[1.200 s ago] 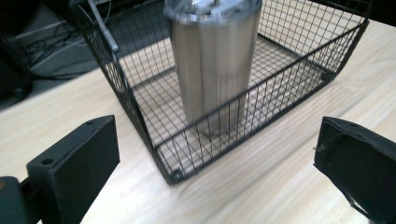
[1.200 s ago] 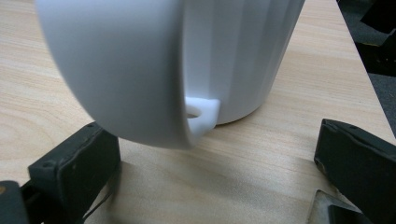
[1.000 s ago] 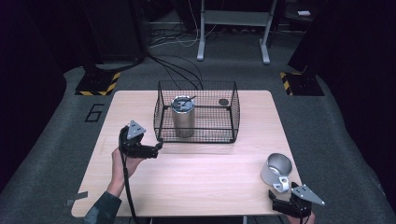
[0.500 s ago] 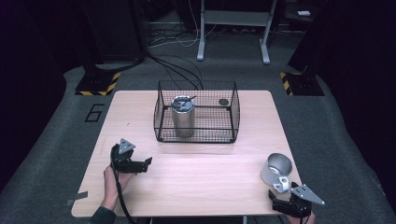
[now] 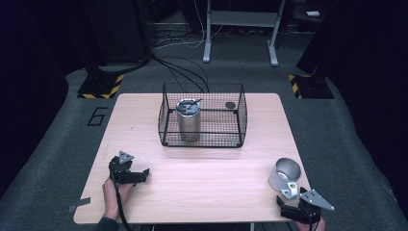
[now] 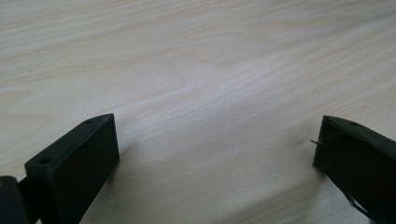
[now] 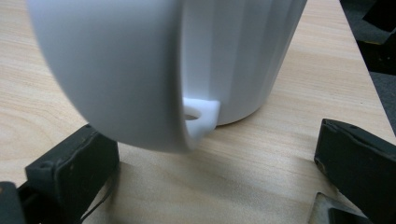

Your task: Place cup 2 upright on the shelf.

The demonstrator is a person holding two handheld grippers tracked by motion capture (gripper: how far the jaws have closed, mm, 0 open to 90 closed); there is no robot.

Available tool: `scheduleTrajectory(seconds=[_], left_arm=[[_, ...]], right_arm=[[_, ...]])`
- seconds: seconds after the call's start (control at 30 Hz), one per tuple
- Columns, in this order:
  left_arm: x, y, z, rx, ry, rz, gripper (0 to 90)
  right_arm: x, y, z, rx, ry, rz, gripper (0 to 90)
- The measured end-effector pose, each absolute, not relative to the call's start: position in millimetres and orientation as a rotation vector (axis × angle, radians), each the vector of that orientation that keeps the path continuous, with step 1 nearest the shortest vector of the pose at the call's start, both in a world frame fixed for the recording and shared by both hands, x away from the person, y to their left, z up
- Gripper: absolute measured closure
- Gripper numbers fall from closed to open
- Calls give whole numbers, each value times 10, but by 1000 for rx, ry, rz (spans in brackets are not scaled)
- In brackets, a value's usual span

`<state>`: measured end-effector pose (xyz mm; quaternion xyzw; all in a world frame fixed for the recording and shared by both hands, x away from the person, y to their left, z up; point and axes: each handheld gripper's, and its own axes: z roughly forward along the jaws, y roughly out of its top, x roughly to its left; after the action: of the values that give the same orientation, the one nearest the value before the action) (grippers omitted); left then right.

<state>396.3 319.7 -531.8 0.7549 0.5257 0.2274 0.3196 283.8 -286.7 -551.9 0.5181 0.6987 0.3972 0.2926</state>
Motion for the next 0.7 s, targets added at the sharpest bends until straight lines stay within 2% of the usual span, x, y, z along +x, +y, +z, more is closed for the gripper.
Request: scheduleTrajectory(seconds=[0.4, 0.7], left_arm=[[3970, 3176, -5321, 1959, 1408, 608, 0], [3984, 3173, -5319, 1964, 1407, 608, 0]], right_arm=[[2789, -2870, -5370, 1427, 1938, 992, 0], [2698, -2854, -5059, 1390, 1915, 1010, 0]])
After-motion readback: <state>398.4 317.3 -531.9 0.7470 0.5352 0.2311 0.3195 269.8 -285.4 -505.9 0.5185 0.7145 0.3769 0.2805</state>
